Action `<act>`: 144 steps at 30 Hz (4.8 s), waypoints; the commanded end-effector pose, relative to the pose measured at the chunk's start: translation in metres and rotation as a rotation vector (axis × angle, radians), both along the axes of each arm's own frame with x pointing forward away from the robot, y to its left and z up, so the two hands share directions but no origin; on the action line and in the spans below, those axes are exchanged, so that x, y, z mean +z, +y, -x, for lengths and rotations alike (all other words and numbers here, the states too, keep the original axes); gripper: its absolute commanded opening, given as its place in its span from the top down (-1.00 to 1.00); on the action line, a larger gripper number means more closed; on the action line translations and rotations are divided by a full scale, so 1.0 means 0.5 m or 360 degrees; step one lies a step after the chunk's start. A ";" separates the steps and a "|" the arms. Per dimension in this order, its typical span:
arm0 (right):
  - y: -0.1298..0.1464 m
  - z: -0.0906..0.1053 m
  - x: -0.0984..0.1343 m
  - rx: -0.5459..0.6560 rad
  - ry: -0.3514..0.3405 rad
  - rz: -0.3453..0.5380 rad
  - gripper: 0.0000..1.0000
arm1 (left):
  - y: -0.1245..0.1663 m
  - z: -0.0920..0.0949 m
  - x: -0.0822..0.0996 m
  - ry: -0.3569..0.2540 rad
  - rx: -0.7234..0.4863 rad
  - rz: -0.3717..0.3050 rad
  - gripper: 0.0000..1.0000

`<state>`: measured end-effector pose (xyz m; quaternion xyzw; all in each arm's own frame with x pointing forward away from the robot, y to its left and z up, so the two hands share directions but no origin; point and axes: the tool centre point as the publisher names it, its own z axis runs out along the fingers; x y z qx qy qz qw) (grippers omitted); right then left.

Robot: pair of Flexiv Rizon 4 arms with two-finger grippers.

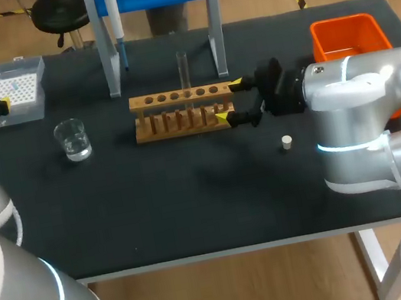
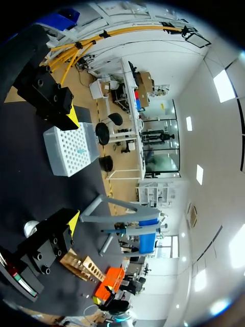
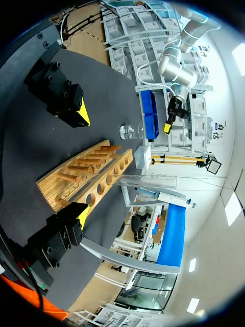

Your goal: Invert the test tube, pick up the pipette, mount the tip to pipette, aspirate from beaker and dispense into the tube, eject the tip, return the pipette, and cap with the stopper.

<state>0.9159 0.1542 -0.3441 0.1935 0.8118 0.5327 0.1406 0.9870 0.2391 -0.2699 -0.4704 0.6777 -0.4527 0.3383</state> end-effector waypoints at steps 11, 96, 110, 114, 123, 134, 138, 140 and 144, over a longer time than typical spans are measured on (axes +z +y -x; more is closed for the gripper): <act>-0.001 0.001 -0.002 -0.0002 -0.0003 -0.0003 -1.00 | 0.016 -0.088 -0.026 0.0020 0.0095 -0.0012 -1.00; -0.001 0.001 -0.002 -0.0002 -0.0003 -0.0003 -1.00 | 0.044 -0.174 -0.134 0.0153 0.0196 -0.0012 -1.00; -0.001 0.001 -0.002 -0.0002 -0.0003 -0.0003 -1.00 | 0.017 -0.216 -0.157 0.0164 0.0148 -0.0003 -1.00; -0.001 0.001 -0.002 -0.0002 -0.0003 -0.0003 -1.00 | 0.010 -0.227 -0.159 0.0158 0.0142 0.0004 -1.00; -0.001 0.001 -0.002 -0.0002 -0.0003 -0.0003 -1.00 | 0.001 -0.245 -0.164 0.0162 0.0143 0.0012 -1.00; -0.001 0.001 -0.002 -0.0002 -0.0003 -0.0003 -1.00 | -0.005 -0.265 -0.164 0.0156 0.0147 0.0033 -1.00; -0.001 0.001 -0.002 -0.0002 -0.0003 -0.0003 -1.00 | -0.006 -0.271 -0.166 0.0161 0.0149 0.0037 -1.00; -0.001 0.001 -0.002 -0.0002 -0.0003 -0.0003 -1.00 | -0.005 -0.274 -0.169 0.0168 0.0158 0.0042 -1.00; -0.001 0.001 -0.002 -0.0002 -0.0003 -0.0003 -1.00 | -0.004 -0.277 -0.172 0.0173 0.0166 0.0042 -1.00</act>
